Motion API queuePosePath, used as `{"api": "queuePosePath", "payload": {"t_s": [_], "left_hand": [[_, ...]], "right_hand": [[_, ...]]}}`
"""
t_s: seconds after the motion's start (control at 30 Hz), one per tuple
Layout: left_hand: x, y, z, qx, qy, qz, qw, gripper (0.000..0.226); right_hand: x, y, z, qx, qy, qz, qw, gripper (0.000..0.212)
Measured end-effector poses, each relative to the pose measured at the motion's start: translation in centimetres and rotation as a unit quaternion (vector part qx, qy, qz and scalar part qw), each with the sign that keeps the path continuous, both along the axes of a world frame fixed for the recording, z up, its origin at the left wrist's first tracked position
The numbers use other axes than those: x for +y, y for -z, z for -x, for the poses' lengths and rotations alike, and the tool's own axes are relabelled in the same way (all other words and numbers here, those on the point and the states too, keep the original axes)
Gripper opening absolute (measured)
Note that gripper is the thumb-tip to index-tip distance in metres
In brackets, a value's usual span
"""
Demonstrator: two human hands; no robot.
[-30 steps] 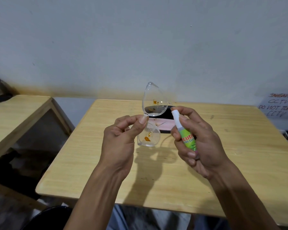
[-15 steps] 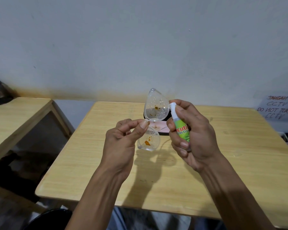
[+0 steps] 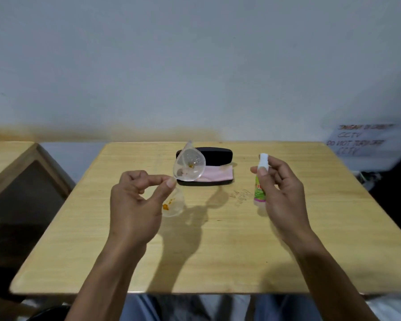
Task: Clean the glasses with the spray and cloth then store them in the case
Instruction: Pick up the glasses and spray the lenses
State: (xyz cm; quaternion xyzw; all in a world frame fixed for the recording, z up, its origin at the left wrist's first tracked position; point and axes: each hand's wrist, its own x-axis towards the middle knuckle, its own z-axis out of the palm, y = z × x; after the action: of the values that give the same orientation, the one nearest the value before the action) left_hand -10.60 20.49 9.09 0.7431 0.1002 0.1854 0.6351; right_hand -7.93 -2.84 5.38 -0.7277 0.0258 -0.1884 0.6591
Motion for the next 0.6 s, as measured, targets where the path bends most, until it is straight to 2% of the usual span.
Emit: {"api": "queuePosePath", "payload": {"t_s": [0.17, 0.3, 0.6], "left_hand": [[-0.4, 0.8, 0.3, 0.0, -0.011, -0.056, 0.998, 0.011], [-0.5, 1.2, 0.5, -0.001, -0.016, -0.076, 0.997, 0.011], [-0.3, 2.4, 0.1, 0.001, -0.02, -0.104, 0.994, 0.018]], "right_hand": [[-3.7, 2.2, -1.4, -0.026, 0.114, 0.086, 0.989, 0.038], [-5.3, 3.0, -2.5, -0.052, 0.163, 0.157, 0.973, 0.031], [-6.4, 4.7, -4.0, -0.046, 0.175, 0.24, 0.954, 0.026]]}}
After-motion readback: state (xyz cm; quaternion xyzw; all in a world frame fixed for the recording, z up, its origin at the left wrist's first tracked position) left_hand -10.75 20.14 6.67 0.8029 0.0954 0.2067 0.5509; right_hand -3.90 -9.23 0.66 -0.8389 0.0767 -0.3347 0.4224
